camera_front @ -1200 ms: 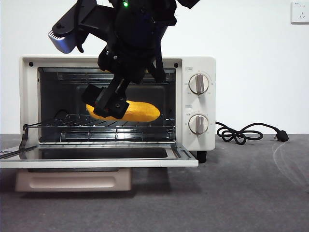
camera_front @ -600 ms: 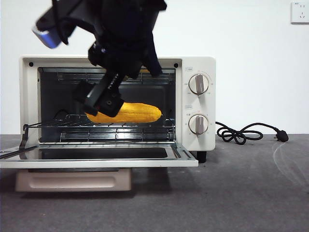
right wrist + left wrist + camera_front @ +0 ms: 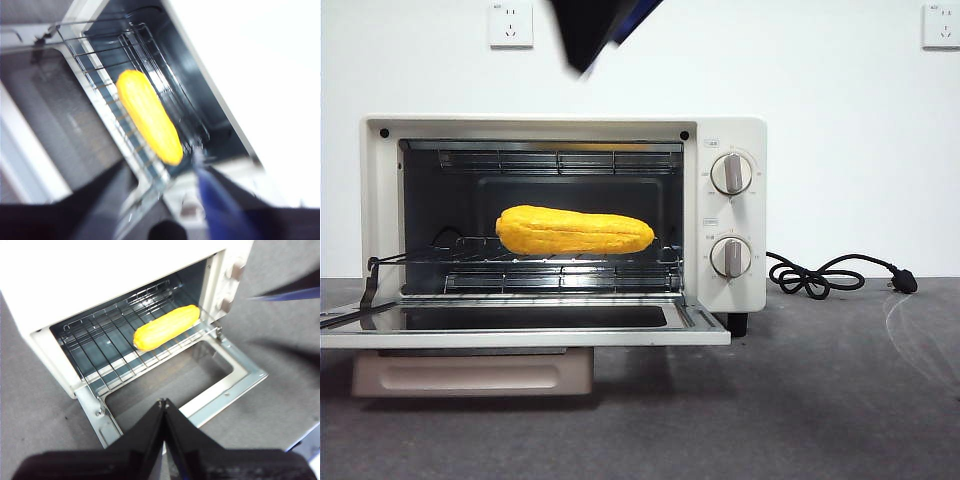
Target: Take the corn from the table,put the corn in the oven
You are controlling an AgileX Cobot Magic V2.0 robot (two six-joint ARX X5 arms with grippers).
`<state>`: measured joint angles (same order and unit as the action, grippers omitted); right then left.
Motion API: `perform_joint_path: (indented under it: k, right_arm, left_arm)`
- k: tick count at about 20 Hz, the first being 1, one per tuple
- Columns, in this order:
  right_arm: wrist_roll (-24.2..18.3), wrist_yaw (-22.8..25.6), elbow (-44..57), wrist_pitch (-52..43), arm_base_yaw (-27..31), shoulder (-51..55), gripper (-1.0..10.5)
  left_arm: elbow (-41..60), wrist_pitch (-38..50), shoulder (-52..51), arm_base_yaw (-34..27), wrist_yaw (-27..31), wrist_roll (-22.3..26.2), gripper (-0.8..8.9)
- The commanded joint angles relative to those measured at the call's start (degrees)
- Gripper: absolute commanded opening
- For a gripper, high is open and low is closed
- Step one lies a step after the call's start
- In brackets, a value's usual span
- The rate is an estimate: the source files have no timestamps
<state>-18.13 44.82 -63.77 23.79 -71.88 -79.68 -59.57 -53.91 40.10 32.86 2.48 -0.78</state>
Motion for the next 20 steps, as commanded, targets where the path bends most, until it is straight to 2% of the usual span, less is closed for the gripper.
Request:
perform_joint_path:
  k: [1, 4, 5, 7, 10, 13, 16, 20]
  right_arm:
    - [10.12, 0.20, -0.31, 6.27, -0.55, 4.52, 0.6]
    - [17.51, 0.15, -0.31, 16.46, -0.46, 9.84, -0.1]
    - [19.89, -0.22, -0.31, 19.74, -0.42, 11.58, -0.1]
    - [21.33, -2.27, -0.31, 22.10, -0.31, 13.25, -0.1]
    - [22.56, -8.98, -0.31, 23.26, 1.46, 15.85, -0.1]
    - [22.60, -17.75, -0.31, 23.15, 4.76, 17.81, -0.1]
    - [22.43, -26.29, -0.31, 22.80, 11.28, 19.12, -0.1]
    - [22.27, -44.06, -0.31, 22.53, 22.64, 19.10, -0.1]
  left_arm:
    - [0.28, 2.19, 2.86, 0.15, 0.13, 3.74, -0.06]
    - [0.28, 3.26, 7.45, -0.11, -0.48, 6.64, -0.07]
    - [0.28, 3.37, 8.94, -0.66, -2.97, 6.95, -0.08]
    - [0.28, 3.48, 10.14, -1.84, -7.34, 7.34, -0.08]
    - [0.31, 3.87, 11.37, -5.18, -15.28, 8.61, -0.08]
    - [0.50, 3.82, 11.63, -10.01, -21.86, 8.85, -0.08]
    - [0.72, 2.16, 11.54, -18.91, -27.28, 9.05, -0.08]
    - [1.62, -0.83, 11.52, -30.60, -37.81, 10.05, -0.08]
